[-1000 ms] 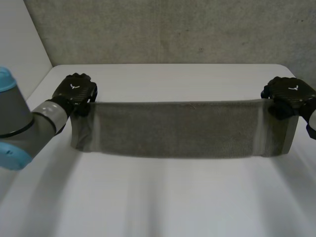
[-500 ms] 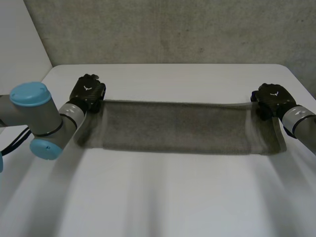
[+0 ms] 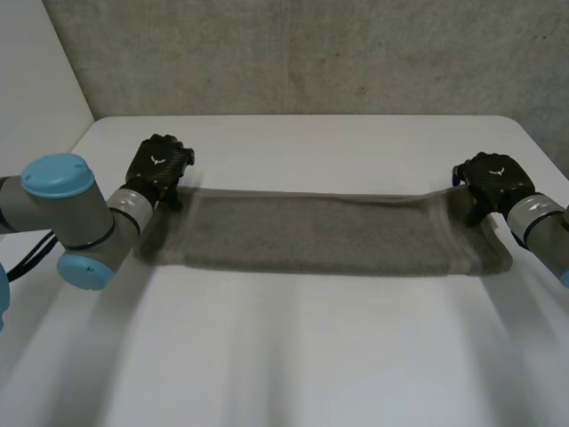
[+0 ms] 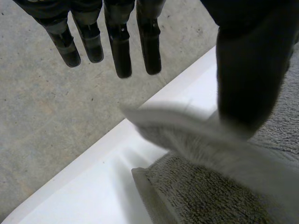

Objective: Fold the towel.

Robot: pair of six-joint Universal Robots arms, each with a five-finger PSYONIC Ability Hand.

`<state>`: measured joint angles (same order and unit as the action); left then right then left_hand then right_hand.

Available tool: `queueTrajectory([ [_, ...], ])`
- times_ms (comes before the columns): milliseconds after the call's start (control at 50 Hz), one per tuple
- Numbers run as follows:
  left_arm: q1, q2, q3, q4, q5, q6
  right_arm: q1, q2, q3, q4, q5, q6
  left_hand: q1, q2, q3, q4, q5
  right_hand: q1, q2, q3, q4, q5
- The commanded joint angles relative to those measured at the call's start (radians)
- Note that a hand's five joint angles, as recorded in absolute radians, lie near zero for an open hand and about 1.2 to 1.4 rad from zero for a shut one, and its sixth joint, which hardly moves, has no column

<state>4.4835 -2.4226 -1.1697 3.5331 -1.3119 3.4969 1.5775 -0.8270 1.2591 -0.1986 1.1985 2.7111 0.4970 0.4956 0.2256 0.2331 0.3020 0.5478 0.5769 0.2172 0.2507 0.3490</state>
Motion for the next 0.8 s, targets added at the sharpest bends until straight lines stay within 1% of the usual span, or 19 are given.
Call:
queueTrajectory([
  [20, 0.0, 0.037, -0.004, 0.0, -0.007, -0.001, 0.001, -0.072, 0.031, -0.015, 0.03, 0.015, -0.304, -0.303, -0.051, -0.059, -0.284, -0.373, -0.402, -0.043, -0.076, -0.349],
  [40, 0.0, 0.037, -0.004, 0.0, -0.007, -0.001, 0.001, -0.072, 0.031, -0.015, 0.03, 0.015, -0.304, -0.303, -0.051, -0.059, -0.284, -0.373, -0.402, -0.043, -0.076, -0.349],
  [80, 0.0, 0.054, -0.01, 0.0, -0.007, -0.001, 0.001, -0.13, 0.074, -0.033, 0.03, 0.029, -0.304, -0.303, -0.051, -0.059, -0.284, -0.373, -0.402, -0.043, -0.076, -0.349],
  [140, 0.01, 0.088, -0.042, 0.001, 0.0, -0.003, 0.001, -0.166, 0.102, -0.039, 0.03, 0.035, -0.307, -0.306, -0.051, -0.059, -0.287, -0.373, -0.402, -0.043, -0.076, -0.349],
  [180, 0.01, 0.123, -0.068, 0.001, 0.002, -0.003, 0.001, -0.233, 0.16, -0.041, 0.032, 0.041, -0.304, -0.303, -0.051, -0.059, -0.284, -0.373, -0.402, -0.043, -0.076, -0.349],
  [200, 0.01, 0.123, -0.068, 0.001, 0.002, -0.003, 0.001, -0.233, 0.16, -0.041, 0.032, 0.041, -0.304, -0.303, -0.051, -0.059, -0.284, -0.373, -0.402, -0.043, -0.076, -0.349],
  [240, 0.0, 0.157, -0.108, 0.0, -0.001, -0.003, -0.002, -0.299, 0.224, -0.038, 0.033, 0.038, -0.304, -0.303, -0.051, -0.059, -0.284, -0.373, -0.402, -0.043, -0.076, -0.349],
  [260, 0.0, 0.157, -0.108, 0.0, -0.001, -0.003, -0.002, -0.299, 0.224, -0.038, 0.033, 0.038, -0.304, -0.303, -0.051, -0.059, -0.284, -0.373, -0.402, -0.043, -0.076, -0.349],
  [300, -0.001, 0.177, -0.137, 0.0, 0.0, -0.003, -0.008, -0.36, 0.293, -0.025, 0.024, 0.035, -0.304, -0.303, -0.051, -0.059, -0.284, -0.373, -0.402, -0.043, -0.076, -0.349],
  [400, -0.003, 0.31, -0.287, 0.0, 0.003, -0.004, -0.013, -0.411, 0.38, -0.005, 0.019, 0.024, -0.298, -0.297, -0.051, -0.059, -0.278, -0.373, -0.402, -0.043, -0.076, -0.349],
  [420, -0.003, 0.31, -0.288, 0.0, 0.003, -0.004, -0.013, -0.411, 0.381, -0.005, 0.019, 0.024, -0.298, -0.297, -0.051, -0.059, -0.278, -0.373, -0.402, -0.043, -0.076, -0.349],
  [480, -0.001, 0.379, -0.356, -0.005, -0.001, -0.01, -0.024, -0.417, 0.425, 0.004, 0.015, 0.003, -0.298, -0.297, -0.051, -0.059, -0.278, -0.373, -0.402, -0.043, -0.076, -0.349],
  [520, -0.001, 0.41, -0.39, -0.01, 0.0, -0.009, -0.043, -0.413, 0.462, 0.01, 0.001, -0.054, -0.298, -0.297, -0.051, -0.059, -0.278, -0.373, -0.402, -0.043, -0.076, -0.349],
  [540, 0.0, 0.437, -0.424, -0.011, -0.001, -0.013, -0.044, -0.413, 0.462, 0.01, 0.001, -0.054, -0.295, -0.294, -0.051, -0.059, -0.275, -0.373, -0.402, -0.043, -0.076, -0.349],
  [600, 0.005, 0.482, -0.478, -0.014, -0.003, -0.016, -0.062, -0.39, 0.479, 0.011, -0.029, -0.124, -0.292, -0.291, -0.051, -0.059, -0.272, -0.284, -0.313, -0.043, -0.076, -0.26],
  [620, 0.006, 0.5, -0.502, -0.014, -0.003, -0.018, -0.071, -0.362, 0.479, 0.011, -0.042, -0.151, -0.292, -0.291, -0.051, -0.059, -0.272, -0.258, -0.287, -0.043, -0.076, -0.233],
  [700, 0.006, 0.53, -0.537, -0.028, -0.006, -0.018, -0.087, -0.314, 0.473, 0.013, -0.059, -0.169, -0.289, -0.288, -0.051, -0.059, -0.269, -0.231, -0.26, -0.043, -0.076, -0.207],
  [720, 0.006, 0.539, -0.553, -0.045, -0.007, -0.019, -0.091, -0.296, 0.467, 0.011, -0.066, -0.171, -0.289, -0.288, -0.051, -0.059, -0.269, -0.176, -0.205, -0.043, -0.076, -0.151],
  [800, 0.01, 0.557, -0.574, -0.094, -0.01, -0.021, -0.093, -0.271, 0.46, 0.001, -0.082, -0.168, -0.281, -0.279, -0.051, -0.059, -0.26, -0.102, -0.131, -0.043, -0.076, -0.077],
])
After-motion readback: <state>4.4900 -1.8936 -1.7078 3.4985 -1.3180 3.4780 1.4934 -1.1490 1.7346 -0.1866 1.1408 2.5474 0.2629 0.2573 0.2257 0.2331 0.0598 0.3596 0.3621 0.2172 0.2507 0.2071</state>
